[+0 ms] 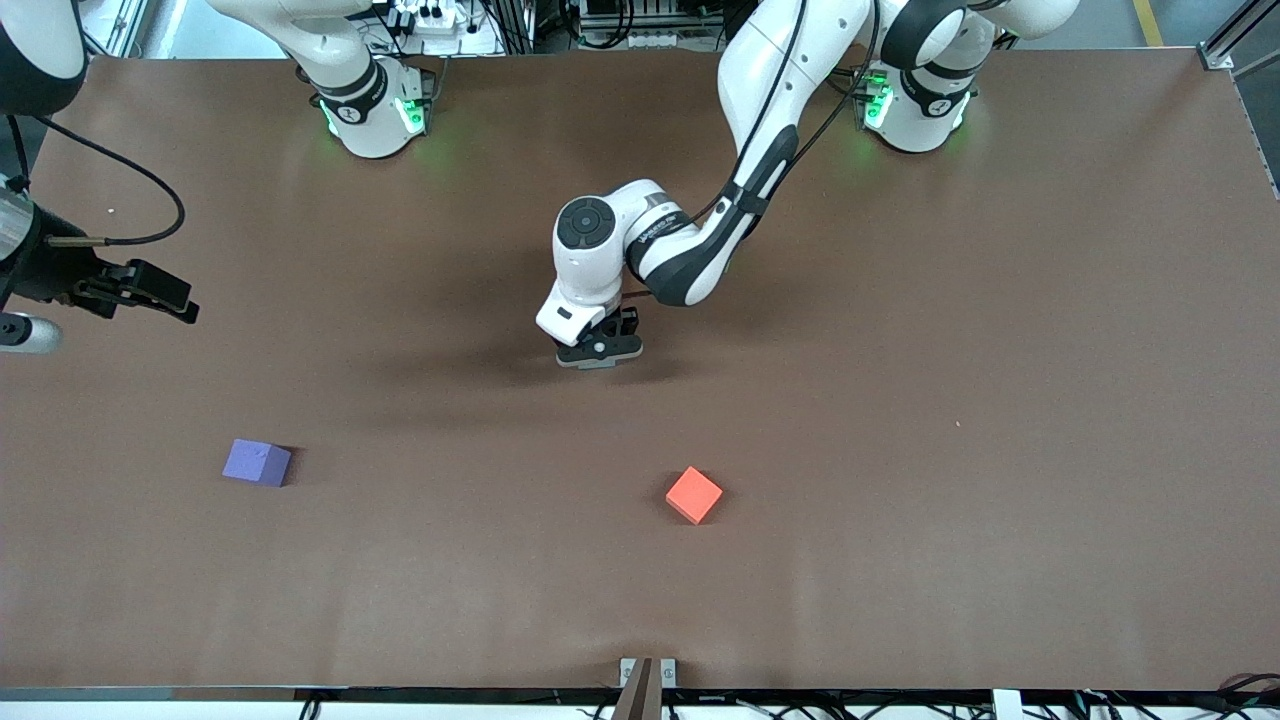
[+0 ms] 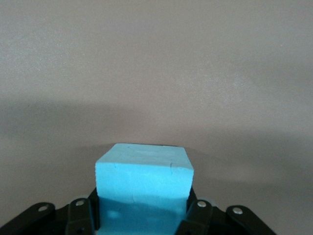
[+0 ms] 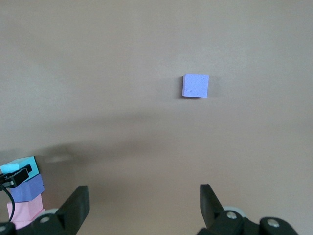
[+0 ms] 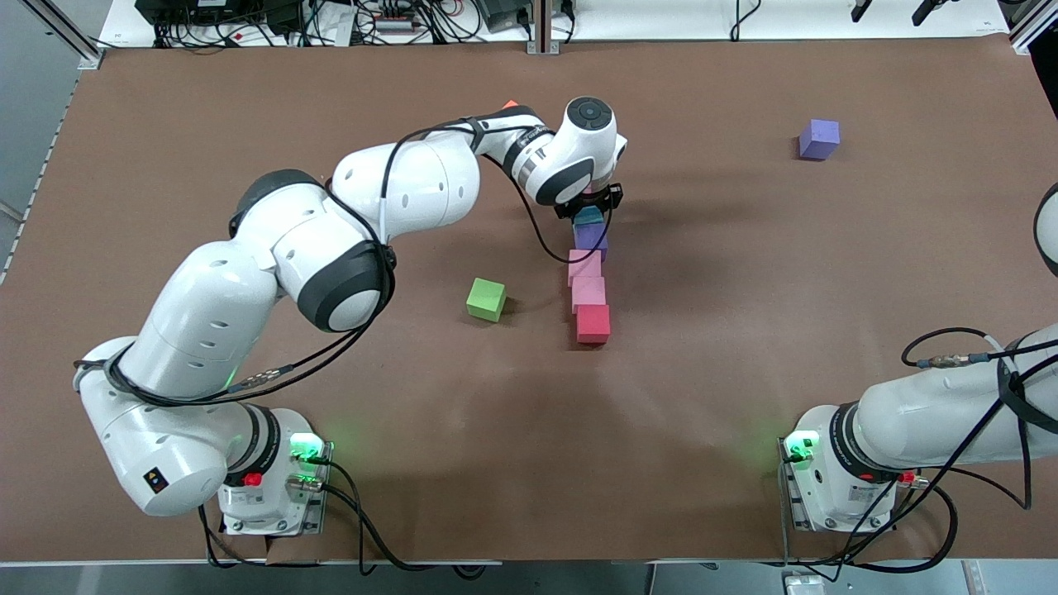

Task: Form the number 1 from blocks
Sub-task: 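Lower the cyan block below the purple block with the left gripper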

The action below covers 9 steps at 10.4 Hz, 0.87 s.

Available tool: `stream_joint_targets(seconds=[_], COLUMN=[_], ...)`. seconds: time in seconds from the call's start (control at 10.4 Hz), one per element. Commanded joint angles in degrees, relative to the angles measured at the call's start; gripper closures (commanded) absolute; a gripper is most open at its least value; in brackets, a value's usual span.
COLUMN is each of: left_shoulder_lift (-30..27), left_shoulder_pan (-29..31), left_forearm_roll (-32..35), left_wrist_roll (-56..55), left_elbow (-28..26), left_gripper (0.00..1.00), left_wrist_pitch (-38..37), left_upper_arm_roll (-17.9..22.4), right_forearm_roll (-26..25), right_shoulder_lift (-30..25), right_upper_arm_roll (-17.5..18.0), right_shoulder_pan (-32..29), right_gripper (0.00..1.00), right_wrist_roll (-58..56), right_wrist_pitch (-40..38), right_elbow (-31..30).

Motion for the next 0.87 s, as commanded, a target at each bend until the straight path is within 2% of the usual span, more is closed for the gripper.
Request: stream_joint_targets(seconds=[0.0,0.39,0.77], left_shoulder_lift=[0.4,-0.1,-3.2], left_shoulder_pan=[-1.6,-1.5,-1.6], left_forearm_roll=[1.6,2.8,2.8], left_wrist_roll=[-0.8,-1.2,-2.4], left_elbow=[0.4,0.4,-0.1], left_gripper=[0.00,0.00,0.00], left_wrist_pitch=[0.1,-0.1,-1.9], left_upper_arm_roll=[1.0,1.2,1.4], right_forearm_roll=[-0.3,-0.3,-0.5], right_shoulder_lift=[0.2,0.3,0.3], right_upper_arm_roll=[0.6,0.6,0.6], right_shoulder_pan=[-0.6,-0.6,-0.4], right_gripper=[0.00,0.00,0.00], right_wrist_roll=[-0.4,-0.4,-0.1], right_wrist_pitch=[-0.6,-0.5,-0.3], right_elbow=[0.6,0.6,0.8])
